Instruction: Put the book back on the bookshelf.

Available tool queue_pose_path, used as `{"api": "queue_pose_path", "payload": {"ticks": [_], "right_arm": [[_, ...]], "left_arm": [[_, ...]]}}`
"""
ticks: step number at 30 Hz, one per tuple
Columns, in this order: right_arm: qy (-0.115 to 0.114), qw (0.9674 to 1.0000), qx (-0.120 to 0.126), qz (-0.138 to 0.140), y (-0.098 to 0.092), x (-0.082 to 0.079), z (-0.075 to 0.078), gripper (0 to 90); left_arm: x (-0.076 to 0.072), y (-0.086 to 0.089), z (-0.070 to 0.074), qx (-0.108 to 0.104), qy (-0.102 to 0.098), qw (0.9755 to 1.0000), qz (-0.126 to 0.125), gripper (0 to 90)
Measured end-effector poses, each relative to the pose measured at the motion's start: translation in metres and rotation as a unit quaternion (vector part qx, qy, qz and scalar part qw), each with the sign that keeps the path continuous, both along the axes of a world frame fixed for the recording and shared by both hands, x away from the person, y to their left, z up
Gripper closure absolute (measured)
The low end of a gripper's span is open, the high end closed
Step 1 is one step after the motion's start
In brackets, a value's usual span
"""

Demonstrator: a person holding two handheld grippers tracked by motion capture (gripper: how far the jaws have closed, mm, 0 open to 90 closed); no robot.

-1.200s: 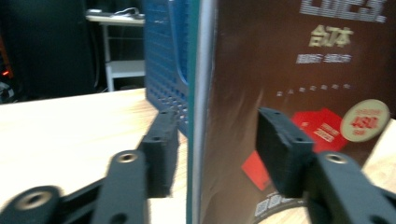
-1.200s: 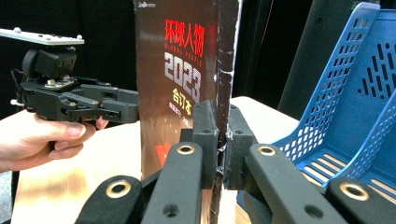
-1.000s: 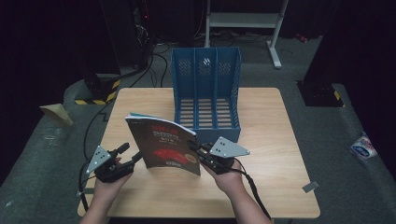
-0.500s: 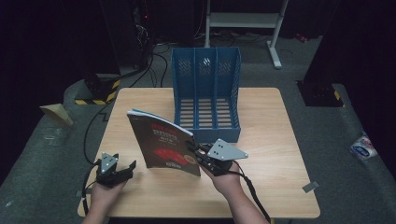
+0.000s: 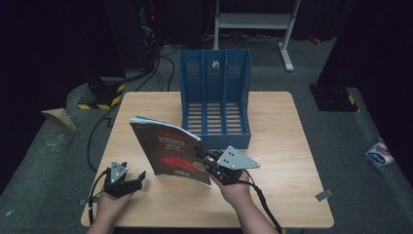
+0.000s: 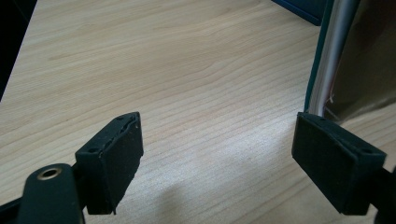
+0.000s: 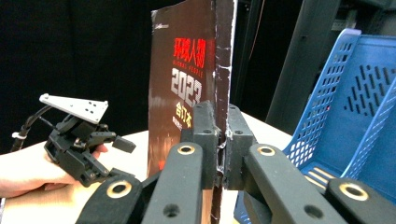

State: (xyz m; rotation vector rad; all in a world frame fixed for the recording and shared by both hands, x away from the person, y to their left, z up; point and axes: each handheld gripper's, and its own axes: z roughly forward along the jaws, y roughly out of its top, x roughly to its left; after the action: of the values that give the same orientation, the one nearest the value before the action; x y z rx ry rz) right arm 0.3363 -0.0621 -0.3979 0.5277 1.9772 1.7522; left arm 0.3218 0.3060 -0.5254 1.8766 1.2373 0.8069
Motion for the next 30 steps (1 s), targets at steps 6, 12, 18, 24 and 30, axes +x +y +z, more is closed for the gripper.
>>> {"api": "queue_pose_path", "payload": {"ticks": [6, 12, 18, 24, 30], "right_arm": [[0.018, 0.9997, 0.014, 0.001, -0.002, 0.002, 0.003, 86.6], [0.017, 0.9997, 0.016, -0.004, -0.001, 0.002, 0.006, 86.6], [0.022, 0.9994, 0.026, -0.009, -0.003, 0.005, 0.014, 86.6], [0.019, 0.9991, 0.035, -0.015, -0.007, 0.007, 0.024, 86.6], [0.008, 0.9983, 0.054, -0.023, -0.019, 0.007, 0.045, 86.6]], "left_arm": [[0.0, 0.0, 0.0, -0.002, 0.002, 1.0, 0.0, 17.0], [0.0, 0.0, 0.0, -0.003, 0.003, 1.0, 0.001, 17.1], [0.0, 0.0, 0.0, -0.002, 0.004, 1.0, -0.001, 17.3], [0.0, 0.0, 0.0, -0.003, 0.003, 1.0, -0.002, 17.3], [0.0, 0.0, 0.0, -0.002, 0.004, 1.0, -0.002, 17.4]]}}
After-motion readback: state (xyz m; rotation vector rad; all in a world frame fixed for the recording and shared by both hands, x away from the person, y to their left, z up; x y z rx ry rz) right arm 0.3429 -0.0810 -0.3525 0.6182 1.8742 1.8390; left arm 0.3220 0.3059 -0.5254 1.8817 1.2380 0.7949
